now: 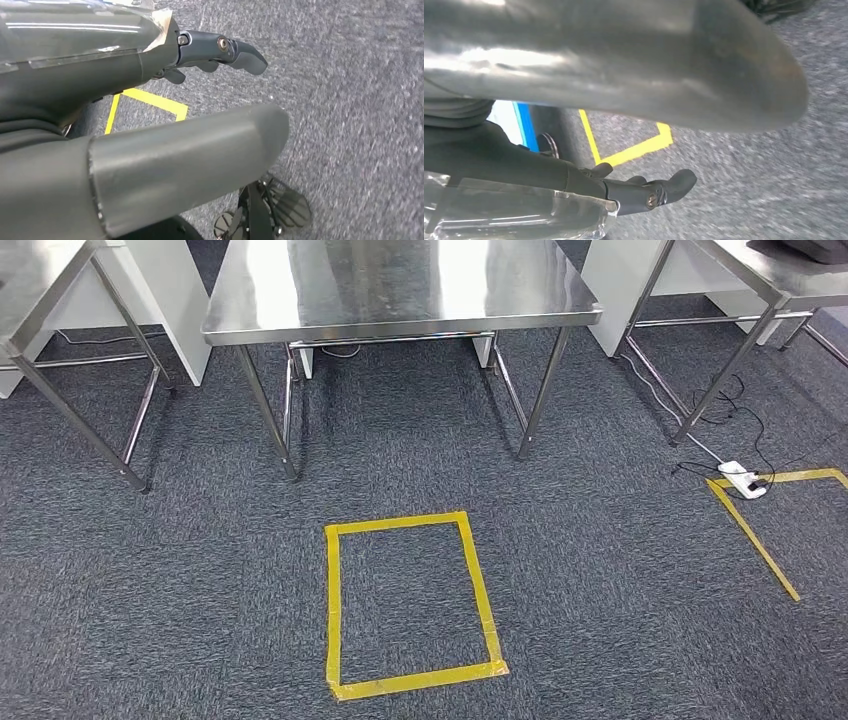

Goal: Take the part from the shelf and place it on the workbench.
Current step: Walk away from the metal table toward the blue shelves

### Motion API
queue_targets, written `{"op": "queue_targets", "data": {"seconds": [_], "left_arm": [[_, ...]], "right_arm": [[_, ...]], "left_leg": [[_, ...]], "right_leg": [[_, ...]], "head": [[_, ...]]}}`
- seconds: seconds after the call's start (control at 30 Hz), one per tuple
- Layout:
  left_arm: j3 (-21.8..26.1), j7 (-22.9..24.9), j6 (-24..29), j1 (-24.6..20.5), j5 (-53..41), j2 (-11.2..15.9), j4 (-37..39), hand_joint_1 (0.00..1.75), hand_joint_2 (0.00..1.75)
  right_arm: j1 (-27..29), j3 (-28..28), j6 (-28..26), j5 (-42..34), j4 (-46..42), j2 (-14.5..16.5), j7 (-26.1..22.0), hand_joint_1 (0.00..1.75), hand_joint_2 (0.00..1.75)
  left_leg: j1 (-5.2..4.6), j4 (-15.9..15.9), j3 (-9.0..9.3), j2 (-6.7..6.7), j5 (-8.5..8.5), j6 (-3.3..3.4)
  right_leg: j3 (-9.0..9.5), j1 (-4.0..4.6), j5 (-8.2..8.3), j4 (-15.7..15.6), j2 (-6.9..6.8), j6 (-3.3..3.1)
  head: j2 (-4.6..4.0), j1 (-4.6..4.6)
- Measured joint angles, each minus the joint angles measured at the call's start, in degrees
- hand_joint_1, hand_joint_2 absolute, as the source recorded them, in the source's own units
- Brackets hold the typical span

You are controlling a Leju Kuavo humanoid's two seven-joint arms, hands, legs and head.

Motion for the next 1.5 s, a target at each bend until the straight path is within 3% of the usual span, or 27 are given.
{"op": "queue_targets", "data": {"seconds": [0.07,0.1,0.17,0.2,0.23,0.27,0.33,0.4,0.43,0.5,0.57,0.67,0.7,0.73,0.77,0.87,0.93,1.03,1.23,1.5], "left_arm": [[0.0,0.0,0.1,0.0,0.0,0.0,0.0,0.0,0.0],[0.0,0.0,0.1,-0.1,0.0,0.0,0.0,0.0,0.0],[0.0,0.0,0.1,0.0,0.0,-0.1,0.0,0.0,0.0],[0.0,0.0,0.1,0.0,0.0,-0.1,0.0,0.0,0.0],[0.0,0.0,0.1,0.0,0.0,-0.1,0.0,0.0,0.0],[0.0,0.0,0.1,0.0,0.0,-0.1,0.0,0.0,0.0],[0.0,0.0,0.0,0.0,0.0,-0.1,0.0,0.0,0.0],[0.0,0.0,-0.2,0.0,0.0,-0.1,0.0,0.0,0.0],[-0.1,0.0,-0.2,0.0,0.0,-0.1,0.0,0.0,0.0],[-0.1,0.0,-0.3,0.0,0.0,-0.2,0.0,0.0,0.0],[-0.2,0.0,-0.1,0.0,-0.1,-0.2,0.0,0.0,0.0],[-0.4,-0.4,0.6,0.1,-0.6,-0.1,0.0,0.0,0.0],[-0.5,-0.6,0.8,0.1,-0.7,-0.1,0.0,0.0,0.0],[-0.5,-0.7,0.9,0.1,-0.7,-0.1,0.0,0.0,0.0],[-0.6,-0.7,0.9,0.1,-0.7,0.0,0.0,0.0,0.0],[-0.6,-0.8,1.0,0.1,-0.7,0.0,0.0,0.0,0.0],[-0.7,-0.9,1.0,0.1,-0.7,0.0,0.0,0.0,0.0],[-0.7,-0.9,1.1,0.1,-0.7,0.0,0.0,0.0,0.0],[-0.8,-1.2,1.3,0.1,-0.9,0.0,0.0,0.0,0.0],[-1.0,-1.4,1.5,0.1,-1.3,0.1,0.0,0.0,0.0]], "right_arm": [[0.1,0.0,0.0,0.0,0.0,-0.1,0.1,0.0,0.0],[0.0,0.0,0.0,0.0,0.0,-0.1,0.1,0.0,0.0],[0.1,0.0,0.0,0.0,0.0,-0.1,0.1,0.0,0.0],[0.1,0.0,0.0,0.0,0.0,-0.1,0.1,0.0,0.0],[0.1,0.0,0.0,-0.1,0.0,-0.1,0.1,0.0,0.0],[0.2,0.0,-0.1,-0.1,0.0,-0.1,0.1,0.0,0.0],[0.1,0.0,-0.2,-0.2,0.0,-0.2,0.1,0.0,0.0],[-0.1,0.0,-0.3,-0.3,0.0,-0.2,0.1,0.0,0.0],[-0.1,0.0,-0.3,-0.3,0.0,-0.2,0.1,0.0,0.0],[0.0,0.0,-0.5,-0.3,0.0,-0.1,0.1,0.0,0.0],[0.0,0.0,-0.6,-0.3,0.0,0.0,0.1,0.0,0.0],[0.1,0.0,-0.9,-0.3,0.0,0.0,-0.5,0.0,0.0],[0.2,0.0,-0.9,-0.3,0.0,0.0,-0.7,0.0,0.0],[0.2,0.0,-1.0,-0.3,0.0,0.0,-0.9,0.0,0.0],[0.2,0.0,-1.0,-0.3,0.0,0.1,-1.0,0.0,0.0],[0.3,0.0,-1.0,-0.2,0.0,0.2,-1.1,0.0,0.0],[0.2,0.0,-1.0,-0.2,0.0,0.2,-1.2,0.0,0.0],[0.1,0.1,-1.0,-0.2,0.0,0.2,-1.2,0.0,0.0],[0.1,0.1,-0.9,-0.3,0.0,0.2,-1.4,0.0,0.0],[0.1,0.1,0.5,-0.9,0.0,0.2,-2.3,0.0,0.0]], "left_leg": [[-0.04,-0.5,-0.45,0.2,0.92,1.18],[-0.04,-0.6,-0.81,0.32,1.37,1.6],[-0.22,-0.6,-1.79,0.45,2.05,1.91],[-0.3,-0.6,-2.27,0.5,2.38,1.89],[-0.35,-0.6,-2.69,0.53,2.7,1.84],[-0.38,-0.5,-3.04,0.53,3.0,1.74],[-0.41,-0.5,-3.46,0.52,3.54,1.4],[-0.61,-0.4,-3.63,0.56,3.91,0.85],[-0.65,-0.4,-3.65,0.6,4.07,0.54],[-0.51,-0.4,-3.73,0.61,4.4,-0.22],[-0.24,0.9,-4.39,0.48,3.21,-0.95],[0.0,10.8,-8.22,0.3,-3.43,-1.81],[0.02,14.3,-9.41,0.29,-5.14,-2.01],[0.03,16.0,-9.72,0.3,-5.62,-2.11],[0.03,15.3,-8.86,0.3,-4.92,-2.09],[-0.04,4.3,-2.24,0.27,-0.25,-1.42],[-0.17,0.0,-0.24,0.23,0.68,-0.9],[-0.67,-0.3,-0.4,0.21,0.69,-0.53],[-1.44,-0.3,-0.7,0.22,0.91,0.46],[-1.67,-0.3,-0.91,0.22,1.1,0.74]], "right_leg": [[-1.22,-0.08,-1.39,2.0,0.07,0.27],[-2.54,-0.18,-3.19,4.8,0.1,0.09],[-5.62,-0.26,-7.27,12.5,0.13,-0.25],[-6.54,-0.26,-8.55,15.4,0.14,-0.15],[-6.34,-0.25,-8.91,16.2,0.14,0.14],[-4.92,-0.24,-8.43,14.7,0.14,0.52],[0.77,-0.24,-6.33,6.3,0.12,1.01],[4.73,0.11,-4.82,-0.5,0.18,0.53],[5.23,0.32,-4.59,-1.6,0.21,0.05],[4.94,0.33,-4.01,-1.7,0.24,-0.92],[4.67,-0.11,-3.34,-1.9,0.14,-1.88],[3.81,-0.24,-2.59,-1.9,-0.06,-2.8],[3.56,-0.16,-2.43,-1.8,-0.1,-2.81],[3.39,-0.11,-2.3,-1.8,-0.12,-2.79],[3.35,-0.08,-2.23,-1.7,-0.11,-2.72],[3.25,0.14,-2.22,-1.0,-0.04,-2.48],[2.7,0.65,-2.26,-0.6,-0.03,-2.18],[1.93,1.08,-2.22,-0.4,-0.02,-1.77],[1.61,0.83,-1.88,-0.5,-0.01,-0.89],[1.61,0.59,-1.66,-0.5,-0.01,-0.56]], "head": [[0.0,0.18],[0.0,0.42],[0.0,0.87],[0.0,1.01],[0.0,1.05],[0.0,1.13],[0.0,1.3],[-0.01,1.39],[-0.01,1.34],[-0.01,1.2],[-0.01,1.1],[0.0,0.4],[0.0,0.27],[0.0,0.23],[0.0,0.17],[0.0,-0.15],[0.0,-0.12],[0.0,0.16],[0.0,0.21],[0.0,0.21]]}}
